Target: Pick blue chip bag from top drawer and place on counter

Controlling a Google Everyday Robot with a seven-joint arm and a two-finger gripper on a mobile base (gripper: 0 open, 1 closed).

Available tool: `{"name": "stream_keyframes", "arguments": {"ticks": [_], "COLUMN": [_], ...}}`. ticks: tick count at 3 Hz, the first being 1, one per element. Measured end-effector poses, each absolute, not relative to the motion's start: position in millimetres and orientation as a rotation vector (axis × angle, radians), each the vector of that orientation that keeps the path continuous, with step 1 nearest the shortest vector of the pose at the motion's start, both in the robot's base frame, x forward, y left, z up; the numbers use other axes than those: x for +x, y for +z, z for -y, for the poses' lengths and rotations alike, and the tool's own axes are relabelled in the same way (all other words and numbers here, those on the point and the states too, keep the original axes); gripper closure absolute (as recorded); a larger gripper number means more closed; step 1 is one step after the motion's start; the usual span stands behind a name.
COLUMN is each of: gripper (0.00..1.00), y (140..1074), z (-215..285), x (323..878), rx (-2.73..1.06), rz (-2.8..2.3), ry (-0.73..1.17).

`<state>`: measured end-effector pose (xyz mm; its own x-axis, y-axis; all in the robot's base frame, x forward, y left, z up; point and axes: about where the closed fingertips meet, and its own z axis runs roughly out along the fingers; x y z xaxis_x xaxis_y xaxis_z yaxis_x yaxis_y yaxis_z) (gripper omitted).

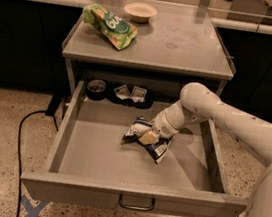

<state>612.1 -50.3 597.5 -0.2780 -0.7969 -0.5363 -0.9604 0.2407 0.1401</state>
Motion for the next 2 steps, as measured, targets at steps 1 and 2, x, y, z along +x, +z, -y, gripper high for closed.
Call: {"name": "stream_keyframes", "arguments": {"ticks": [1,2], "gripper": [1.00,1.00], "y": [674.5,713.6], "z": [16.0,-5.5], "x": [626.3,629.9], "rx": [-1.643,-1.691], "rz": [-2.133,-2.096], "ry": [0.624,0.627]}}
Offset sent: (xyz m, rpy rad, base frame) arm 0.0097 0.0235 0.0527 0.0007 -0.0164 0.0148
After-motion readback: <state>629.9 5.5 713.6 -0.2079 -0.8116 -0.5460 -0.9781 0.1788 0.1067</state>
